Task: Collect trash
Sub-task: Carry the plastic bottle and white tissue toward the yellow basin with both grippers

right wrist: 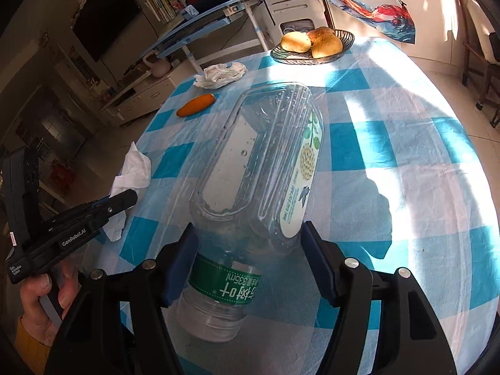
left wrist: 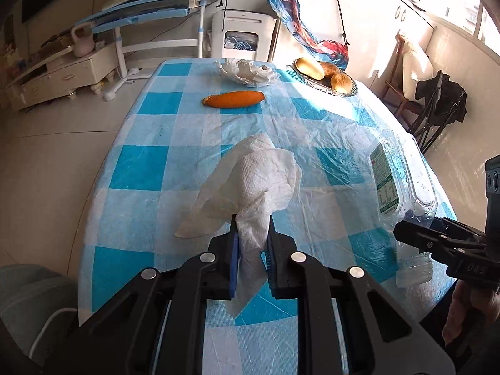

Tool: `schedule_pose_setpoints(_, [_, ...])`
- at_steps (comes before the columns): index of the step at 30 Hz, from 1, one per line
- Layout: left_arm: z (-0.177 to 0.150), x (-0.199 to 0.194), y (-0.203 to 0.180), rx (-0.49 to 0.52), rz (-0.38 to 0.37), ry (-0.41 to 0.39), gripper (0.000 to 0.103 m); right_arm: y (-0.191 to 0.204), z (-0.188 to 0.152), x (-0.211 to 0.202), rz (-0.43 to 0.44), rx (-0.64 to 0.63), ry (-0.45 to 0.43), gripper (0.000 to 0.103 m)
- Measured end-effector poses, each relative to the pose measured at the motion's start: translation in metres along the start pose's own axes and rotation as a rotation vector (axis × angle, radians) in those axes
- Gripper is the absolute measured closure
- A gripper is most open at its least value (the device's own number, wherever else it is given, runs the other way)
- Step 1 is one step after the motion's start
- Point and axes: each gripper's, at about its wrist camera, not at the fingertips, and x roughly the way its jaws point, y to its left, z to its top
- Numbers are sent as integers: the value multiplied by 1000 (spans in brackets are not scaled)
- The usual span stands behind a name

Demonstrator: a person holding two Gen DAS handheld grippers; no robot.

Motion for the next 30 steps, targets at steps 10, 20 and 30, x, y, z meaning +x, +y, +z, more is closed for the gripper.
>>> schedule_pose_setpoints(10, [-23,-52,-28,-4,41,-60,88,-25,-25,-25,158,213,-53,38])
schedule_pose_setpoints(20, [-34,-77,-45,14,69,-92,88,-24,-39,-46,194,226,-95,38])
schedule_pose_setpoints(30, [-38,-91,-49,21,83,-113,88,-13,-46,-66,214,185,-130,38])
